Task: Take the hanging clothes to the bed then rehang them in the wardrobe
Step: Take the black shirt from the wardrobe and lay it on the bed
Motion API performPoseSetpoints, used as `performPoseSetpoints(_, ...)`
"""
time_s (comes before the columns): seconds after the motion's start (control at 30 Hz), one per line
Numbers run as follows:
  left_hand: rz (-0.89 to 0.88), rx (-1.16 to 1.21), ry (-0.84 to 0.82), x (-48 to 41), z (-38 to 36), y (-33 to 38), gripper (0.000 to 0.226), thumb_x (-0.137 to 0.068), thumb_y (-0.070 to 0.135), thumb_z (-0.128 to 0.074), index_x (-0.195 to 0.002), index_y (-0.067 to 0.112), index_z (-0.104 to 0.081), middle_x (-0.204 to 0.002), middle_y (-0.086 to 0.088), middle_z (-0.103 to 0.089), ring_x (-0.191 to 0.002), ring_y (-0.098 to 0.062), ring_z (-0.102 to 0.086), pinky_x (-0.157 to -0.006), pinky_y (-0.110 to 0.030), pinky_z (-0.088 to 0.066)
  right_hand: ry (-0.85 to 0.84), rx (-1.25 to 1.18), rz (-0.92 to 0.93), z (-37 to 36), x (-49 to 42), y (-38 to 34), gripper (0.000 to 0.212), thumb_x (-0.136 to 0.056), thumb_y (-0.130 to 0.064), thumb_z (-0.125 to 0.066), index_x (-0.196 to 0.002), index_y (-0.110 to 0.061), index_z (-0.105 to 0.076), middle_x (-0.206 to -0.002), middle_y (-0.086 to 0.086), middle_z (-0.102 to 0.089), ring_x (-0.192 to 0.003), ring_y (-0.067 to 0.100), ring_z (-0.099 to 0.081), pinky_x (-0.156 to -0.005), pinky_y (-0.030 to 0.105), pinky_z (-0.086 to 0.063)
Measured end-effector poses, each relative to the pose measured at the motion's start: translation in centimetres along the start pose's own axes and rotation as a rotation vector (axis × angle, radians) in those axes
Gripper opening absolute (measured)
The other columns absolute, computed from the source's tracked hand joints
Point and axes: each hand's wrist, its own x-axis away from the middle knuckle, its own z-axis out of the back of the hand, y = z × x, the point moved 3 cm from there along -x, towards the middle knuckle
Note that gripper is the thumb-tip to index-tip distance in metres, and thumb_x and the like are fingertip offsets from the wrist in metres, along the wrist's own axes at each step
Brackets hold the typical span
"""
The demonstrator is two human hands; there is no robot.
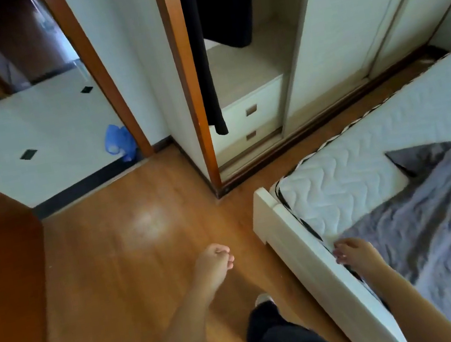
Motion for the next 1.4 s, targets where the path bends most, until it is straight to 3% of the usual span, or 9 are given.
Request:
performPoseSetpoints(0.13,-0.219,-0.126,0.003,-4.6,2.0,13.0,0.016,-0.096,0.016,-0.040,-0.098,0.019,-0.055,-0.093,0.002,-0.062,-0.087,-0.012,-0.060,-0.068,-0.015,-0.042,0.036,-0.044,0.107,-0.3,-5.3,-11.5,0.020,-0.092,-0.009,-0.045,-0.106,-0.005,-0.058,-0.092,0.012,-0.065,-0.075,0.023,-0.059,-0.061,0.025,-0.040)
performPoseSetpoints(0.33,-0.613,-0.168,0.048,-10.9,6.4,28.2,0.012,-0.094,0.022,-0.045,-0.100,0.030,-0.052,-0.104,0.006,-0.063,-0.101,-0.010,-0.060,-0.088,-0.022,-0.046,0.079,-0.063,0.364,-2.7,-10.7,-28.7,0.016,-0.091,-0.011,-0.048,-0.100,-0.010,-0.062,-0.091,0.009,-0.067,-0.077,0.020,-0.064,-0.072,0.031,-0.047)
performPoseSetpoints(0.53,-0.989,-0.173,-0.001,-16.9,8.5,43.5,0.015,-0.095,0.020,-0.046,-0.106,0.026,-0.053,-0.100,0.020,-0.057,-0.093,0.013,-0.052,-0.080,0.002,-0.039,0.218,-0.177,0.600,-2.0,-15.1,-44.0,0.014,-0.090,-0.012,-0.052,-0.094,-0.020,-0.062,-0.085,-0.001,-0.068,-0.074,0.009,-0.067,-0.072,0.027,-0.047)
performPoseSetpoints(0.73,-1.272,-0.107,0.080,-21.4,8.0,56.2,0.020,-0.094,0.018,-0.045,-0.111,0.018,-0.056,-0.106,0.014,-0.058,-0.092,0.020,-0.047,-0.080,0.004,-0.036,0.327,-0.200,0.801,1.2,-15.8,-56.6,0.016,-0.092,-0.010,-0.049,-0.103,-0.016,-0.059,-0.088,-0.004,-0.067,-0.069,-0.005,-0.064,-0.070,0.018,-0.047)
performPoseSetpoints(0.83,-1.326,-0.027,0.098,-22.6,7.2,60.9,0.021,-0.093,0.015,-0.046,-0.111,0.016,-0.057,-0.109,0.011,-0.058,-0.094,0.016,-0.049,-0.081,0.004,-0.035,0.392,-0.147,0.868,3.0,-15.6,-61.2,0.018,-0.091,-0.012,-0.050,-0.107,-0.013,-0.059,-0.091,0.000,-0.068,-0.083,0.007,-0.065,-0.073,0.014,-0.049)
performPoseSetpoints(0.93,-1.367,0.025,0.137,-23.6,6.9,64.8,0.022,-0.092,0.014,-0.047,-0.111,0.017,-0.058,-0.110,0.009,-0.059,-0.096,0.011,-0.050,-0.082,0.003,-0.036,0.443,-0.096,0.938,4.8,-16.2,-65.5,0.018,-0.092,-0.016,-0.050,-0.107,-0.019,-0.059,-0.098,0.003,-0.068,-0.091,0.016,-0.065,-0.085,0.030,-0.050)
performPoseSetpoints(1.13,-1.380,0.111,0.297,-27.1,7.1,70.6,0.023,-0.091,0.016,-0.049,-0.112,0.018,-0.058,-0.112,0.010,-0.059,-0.102,0.008,-0.051,-0.082,0.003,-0.035,0.487,-0.037,1.132,7.0,-19.4,-75.0,0.015,-0.090,-0.021,-0.051,-0.102,-0.029,-0.057,-0.102,-0.001,-0.068,-0.098,0.016,-0.064,-0.091,0.037,-0.050)
performPoseSetpoints(1.3,-1.293,0.258,0.483,-30.9,6.3,74.3,0.023,-0.090,0.016,-0.049,-0.111,0.022,-0.058,-0.107,0.018,-0.057,-0.099,0.013,-0.051,-0.079,0.005,-0.035,0.479,-0.042,1.344,9.4,-21.9,-82.5,0.016,-0.090,-0.018,-0.051,-0.105,-0.024,-0.055,-0.091,-0.016,-0.061,-0.087,-0.004,-0.057,-0.074,0.000,-0.041)
performPoseSetpoints(1.4,-1.291,0.301,0.586,-32.2,5.7,78.4,0.024,-0.091,0.015,-0.049,-0.112,0.022,-0.057,-0.106,0.019,-0.056,-0.100,0.011,-0.051,-0.080,-0.001,-0.037,0.510,-0.024,1.463,11.4,-22.8,-86.7,0.023,-0.089,-0.018,-0.053,-0.112,-0.019,-0.052,-0.103,-0.007,-0.059,-0.091,0.002,-0.055,-0.077,0.002,-0.038)
